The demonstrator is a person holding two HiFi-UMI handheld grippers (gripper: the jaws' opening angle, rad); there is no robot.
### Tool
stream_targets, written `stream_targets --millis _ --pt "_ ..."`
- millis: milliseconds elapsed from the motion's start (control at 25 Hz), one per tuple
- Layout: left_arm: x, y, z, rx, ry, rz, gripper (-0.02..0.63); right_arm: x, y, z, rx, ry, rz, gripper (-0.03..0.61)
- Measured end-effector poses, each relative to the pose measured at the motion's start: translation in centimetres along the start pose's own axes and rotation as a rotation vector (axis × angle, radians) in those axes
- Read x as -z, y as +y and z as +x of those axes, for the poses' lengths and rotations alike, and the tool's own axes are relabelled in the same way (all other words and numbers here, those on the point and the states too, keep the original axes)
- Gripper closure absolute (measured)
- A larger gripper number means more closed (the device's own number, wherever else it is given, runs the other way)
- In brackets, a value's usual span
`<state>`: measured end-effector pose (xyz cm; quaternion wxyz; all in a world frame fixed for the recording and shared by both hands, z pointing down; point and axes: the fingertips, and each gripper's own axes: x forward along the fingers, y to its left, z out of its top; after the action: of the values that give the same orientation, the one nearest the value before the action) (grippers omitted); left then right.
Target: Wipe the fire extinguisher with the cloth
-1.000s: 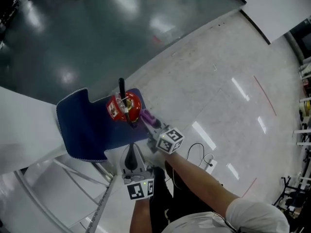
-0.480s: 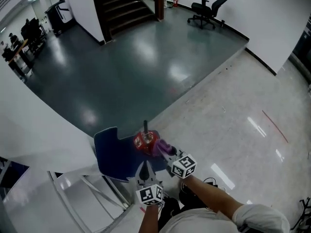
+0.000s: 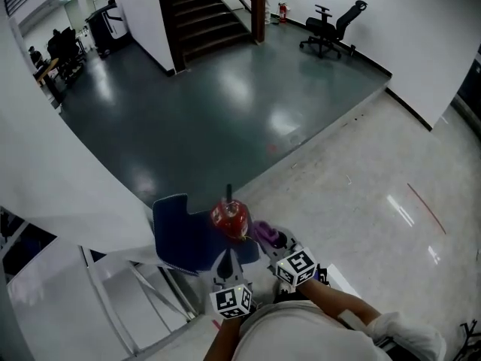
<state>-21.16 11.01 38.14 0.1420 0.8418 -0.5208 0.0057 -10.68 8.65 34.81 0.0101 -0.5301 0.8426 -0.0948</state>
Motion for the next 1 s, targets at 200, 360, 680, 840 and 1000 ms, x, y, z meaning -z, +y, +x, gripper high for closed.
stream_targets --millis 200,360,680,840,1000 --pt "-1.2 -0.1 0.7 -0.015 -0.001 0.021 0.609 0.1 0.4 -0.7 -0.028 0.023 0.003 0.522" --pt "0.8 0.0 0.4 -0.018 0.009 0.016 0.609 3.1 0.0 -1.5 -0.024 0.062 0.020 0.522" --pt "0.6 -0.4 0.8 -0.002 -0.007 0.037 0.609 2.4 -0.5 -1.3 -0.038 0.040 0.019 0.522" --pt "0.0 -0.8 0.4 0.005 -0.006 0.038 0.609 1.8 -0.2 -1.6 -0.046 0.051 0.027 0.522" --pt "0.0 -0.9 0.0 0.008 -0.005 0.036 0.609 1.7 -0.1 -1.8 -0.049 0.050 0.033 0.522"
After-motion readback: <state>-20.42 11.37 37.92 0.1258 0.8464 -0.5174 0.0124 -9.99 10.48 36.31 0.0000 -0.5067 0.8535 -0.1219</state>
